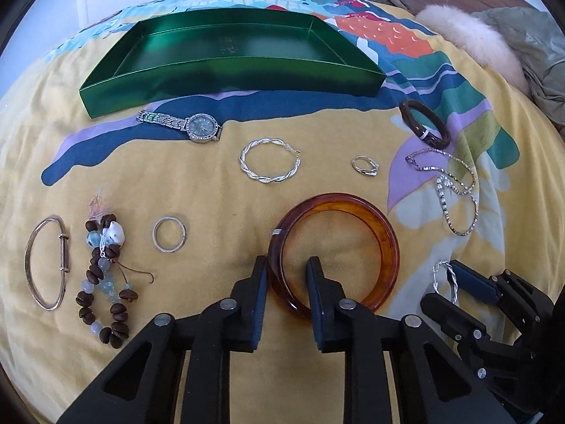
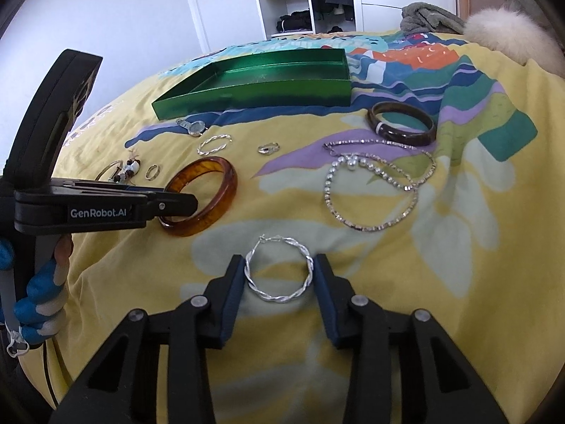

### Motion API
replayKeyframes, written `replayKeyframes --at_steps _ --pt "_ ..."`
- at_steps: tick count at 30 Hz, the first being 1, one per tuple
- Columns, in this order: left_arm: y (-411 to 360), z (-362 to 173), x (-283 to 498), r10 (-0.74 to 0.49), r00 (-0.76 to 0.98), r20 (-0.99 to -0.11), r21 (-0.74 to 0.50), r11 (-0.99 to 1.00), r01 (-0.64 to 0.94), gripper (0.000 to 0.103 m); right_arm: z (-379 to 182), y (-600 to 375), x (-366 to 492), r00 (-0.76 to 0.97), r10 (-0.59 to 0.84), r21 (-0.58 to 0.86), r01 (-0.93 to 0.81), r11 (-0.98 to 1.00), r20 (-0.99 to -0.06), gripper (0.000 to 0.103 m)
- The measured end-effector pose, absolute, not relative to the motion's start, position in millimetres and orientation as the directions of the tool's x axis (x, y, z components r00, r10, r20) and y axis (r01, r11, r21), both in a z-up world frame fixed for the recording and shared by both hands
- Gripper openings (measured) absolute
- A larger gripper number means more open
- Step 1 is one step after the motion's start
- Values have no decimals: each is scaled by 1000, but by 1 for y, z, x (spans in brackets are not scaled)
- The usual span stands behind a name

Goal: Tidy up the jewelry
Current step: 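Grasp the amber bangle with the left tool while the right tool grasps the twisted silver hoop, then carry the amber bangle and silver hoop into the green tray and open both tools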

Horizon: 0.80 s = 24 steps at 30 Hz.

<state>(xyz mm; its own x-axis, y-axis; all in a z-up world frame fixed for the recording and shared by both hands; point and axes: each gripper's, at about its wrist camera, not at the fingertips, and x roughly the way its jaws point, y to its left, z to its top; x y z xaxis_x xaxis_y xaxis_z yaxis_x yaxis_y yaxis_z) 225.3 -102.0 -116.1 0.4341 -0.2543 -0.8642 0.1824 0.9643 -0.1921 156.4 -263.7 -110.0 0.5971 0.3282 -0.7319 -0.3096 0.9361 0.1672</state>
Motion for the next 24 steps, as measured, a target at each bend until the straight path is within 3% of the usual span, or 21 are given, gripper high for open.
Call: replayKeyframes --at_steps 3,24 --pt "-102 -113 224 -254 441 -861 -188 964 188 10 -107 -268 154 610 335 183 -298 937 -718 37" --pt "-81 -42 165 -253 583 -772 -153 965 215 10 -44 -276 95 724 271 143 -234 962 -634 37"
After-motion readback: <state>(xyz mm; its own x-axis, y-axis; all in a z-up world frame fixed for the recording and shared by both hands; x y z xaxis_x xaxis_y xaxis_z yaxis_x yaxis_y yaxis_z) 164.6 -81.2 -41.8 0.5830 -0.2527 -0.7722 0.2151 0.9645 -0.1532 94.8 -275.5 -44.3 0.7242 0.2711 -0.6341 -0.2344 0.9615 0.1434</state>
